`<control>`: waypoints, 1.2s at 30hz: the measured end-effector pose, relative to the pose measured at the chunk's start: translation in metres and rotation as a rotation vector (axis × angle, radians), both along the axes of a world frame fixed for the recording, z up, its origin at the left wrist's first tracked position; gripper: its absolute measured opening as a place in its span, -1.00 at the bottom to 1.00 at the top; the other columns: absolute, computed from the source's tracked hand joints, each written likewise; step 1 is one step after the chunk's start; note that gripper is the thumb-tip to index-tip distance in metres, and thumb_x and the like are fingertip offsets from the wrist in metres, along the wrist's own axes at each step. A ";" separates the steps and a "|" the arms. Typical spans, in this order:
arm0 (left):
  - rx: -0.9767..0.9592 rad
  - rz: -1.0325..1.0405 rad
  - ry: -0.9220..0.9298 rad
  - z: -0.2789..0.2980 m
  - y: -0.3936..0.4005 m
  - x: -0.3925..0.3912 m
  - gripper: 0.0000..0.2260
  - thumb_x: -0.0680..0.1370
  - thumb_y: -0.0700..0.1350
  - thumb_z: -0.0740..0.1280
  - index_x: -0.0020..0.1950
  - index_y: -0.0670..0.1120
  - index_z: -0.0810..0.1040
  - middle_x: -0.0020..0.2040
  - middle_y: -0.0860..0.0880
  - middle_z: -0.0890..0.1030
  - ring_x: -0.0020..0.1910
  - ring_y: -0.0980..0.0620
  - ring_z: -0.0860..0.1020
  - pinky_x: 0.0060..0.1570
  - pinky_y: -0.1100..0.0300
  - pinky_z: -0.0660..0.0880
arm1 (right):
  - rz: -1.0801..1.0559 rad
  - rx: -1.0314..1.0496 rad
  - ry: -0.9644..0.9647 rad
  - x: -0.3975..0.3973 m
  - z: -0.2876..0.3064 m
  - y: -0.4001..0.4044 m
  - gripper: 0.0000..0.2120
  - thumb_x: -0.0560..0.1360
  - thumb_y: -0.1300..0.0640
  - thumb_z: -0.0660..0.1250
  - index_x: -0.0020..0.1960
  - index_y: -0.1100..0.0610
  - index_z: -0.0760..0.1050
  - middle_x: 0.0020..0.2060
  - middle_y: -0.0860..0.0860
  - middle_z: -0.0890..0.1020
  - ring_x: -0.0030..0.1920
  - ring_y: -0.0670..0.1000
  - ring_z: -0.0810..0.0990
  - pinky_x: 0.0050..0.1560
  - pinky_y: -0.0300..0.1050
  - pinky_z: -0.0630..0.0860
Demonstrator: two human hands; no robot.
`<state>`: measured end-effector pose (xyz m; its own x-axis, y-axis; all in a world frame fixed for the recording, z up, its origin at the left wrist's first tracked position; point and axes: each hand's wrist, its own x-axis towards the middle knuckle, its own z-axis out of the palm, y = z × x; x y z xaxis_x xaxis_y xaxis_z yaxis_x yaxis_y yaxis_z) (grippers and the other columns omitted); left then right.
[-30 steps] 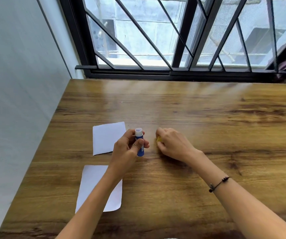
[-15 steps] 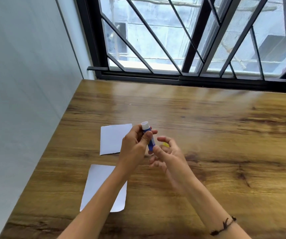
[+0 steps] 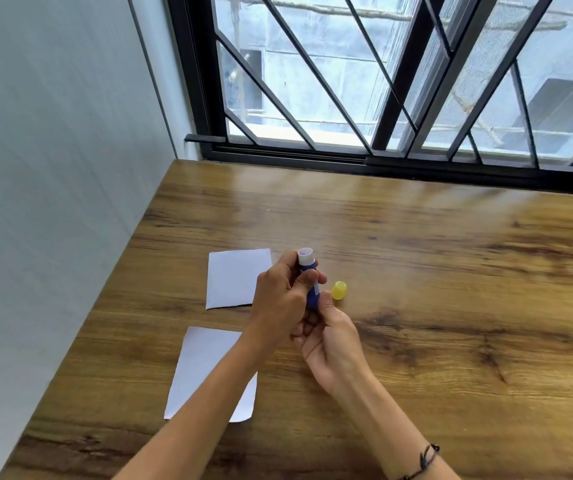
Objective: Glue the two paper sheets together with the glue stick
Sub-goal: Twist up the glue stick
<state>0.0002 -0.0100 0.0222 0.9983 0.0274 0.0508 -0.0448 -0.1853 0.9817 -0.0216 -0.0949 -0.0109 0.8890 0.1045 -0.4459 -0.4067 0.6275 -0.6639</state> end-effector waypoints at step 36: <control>0.080 0.042 -0.029 0.000 0.003 -0.004 -0.92 0.53 -0.26 0.24 -0.08 -0.10 0.48 -0.23 0.02 0.63 -0.18 0.04 0.62 -0.07 0.08 0.59 | 0.020 0.098 0.002 -0.006 -0.003 0.004 -0.67 0.53 -0.02 0.15 -0.15 0.20 0.54 -0.48 0.04 0.55 -0.51 -0.07 0.48 -0.47 -0.23 0.44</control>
